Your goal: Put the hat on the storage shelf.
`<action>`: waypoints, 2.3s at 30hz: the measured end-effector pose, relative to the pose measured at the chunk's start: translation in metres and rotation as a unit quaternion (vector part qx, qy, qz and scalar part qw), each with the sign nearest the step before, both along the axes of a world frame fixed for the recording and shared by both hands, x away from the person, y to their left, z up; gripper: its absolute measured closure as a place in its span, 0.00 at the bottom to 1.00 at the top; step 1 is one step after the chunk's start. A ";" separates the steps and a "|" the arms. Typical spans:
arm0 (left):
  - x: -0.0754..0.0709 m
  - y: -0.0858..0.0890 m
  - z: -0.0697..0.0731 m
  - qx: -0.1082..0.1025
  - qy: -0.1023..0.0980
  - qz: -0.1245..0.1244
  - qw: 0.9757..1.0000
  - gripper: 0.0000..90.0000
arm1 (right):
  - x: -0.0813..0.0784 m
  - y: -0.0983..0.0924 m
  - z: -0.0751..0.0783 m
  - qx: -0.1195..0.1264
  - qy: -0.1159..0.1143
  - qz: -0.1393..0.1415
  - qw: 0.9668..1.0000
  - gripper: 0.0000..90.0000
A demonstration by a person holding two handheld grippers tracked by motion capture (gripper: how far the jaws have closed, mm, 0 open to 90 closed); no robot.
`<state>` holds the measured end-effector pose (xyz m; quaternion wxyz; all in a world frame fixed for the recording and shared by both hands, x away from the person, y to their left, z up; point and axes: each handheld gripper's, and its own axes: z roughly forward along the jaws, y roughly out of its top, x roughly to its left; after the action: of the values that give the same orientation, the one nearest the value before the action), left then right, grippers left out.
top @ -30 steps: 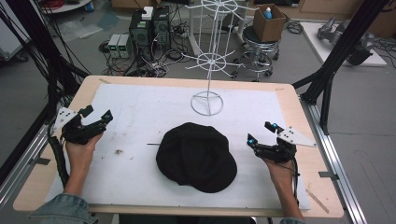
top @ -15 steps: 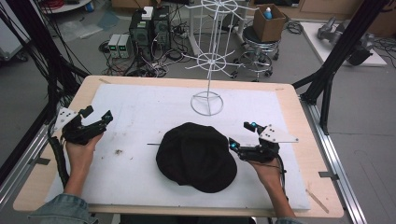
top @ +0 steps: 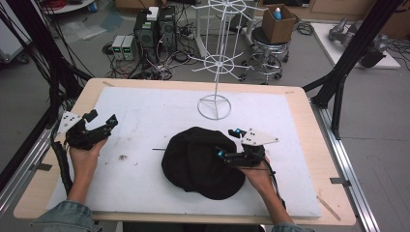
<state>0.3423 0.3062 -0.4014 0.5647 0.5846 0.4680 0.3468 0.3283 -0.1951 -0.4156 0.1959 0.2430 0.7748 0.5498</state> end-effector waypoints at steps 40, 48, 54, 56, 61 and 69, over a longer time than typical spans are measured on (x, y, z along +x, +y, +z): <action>0.000 0.003 -0.003 -0.007 0.001 0.001 1.000 0.22 | -0.015 0.011 0.014 -0.019 -0.088 0.037 0.995 0.95; 0.001 0.005 -0.003 -0.015 -0.003 0.006 1.000 0.22 | -0.011 0.006 0.032 -0.004 -0.116 0.038 0.993 0.96; 0.002 0.006 -0.003 -0.017 -0.002 0.006 1.000 0.22 | -0.008 0.000 0.047 0.006 -0.137 0.032 0.990 0.96; 0.002 0.006 -0.003 -0.018 -0.003 0.007 1.000 0.22 | -0.007 -0.004 0.052 0.011 -0.140 0.027 0.990 0.96; 0.002 0.006 -0.003 -0.018 -0.003 0.007 1.000 0.22 | -0.005 -0.014 0.068 0.022 -0.153 0.019 0.988 0.96; 0.002 0.006 -0.003 -0.019 -0.003 0.007 1.000 0.22 | -0.006 -0.025 0.102 0.034 -0.170 0.028 0.984 0.96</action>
<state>0.3444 0.3124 -0.4046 0.5744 0.5697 0.4770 0.3436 0.3221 -0.2196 -0.3137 0.3015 0.1306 0.7176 0.6141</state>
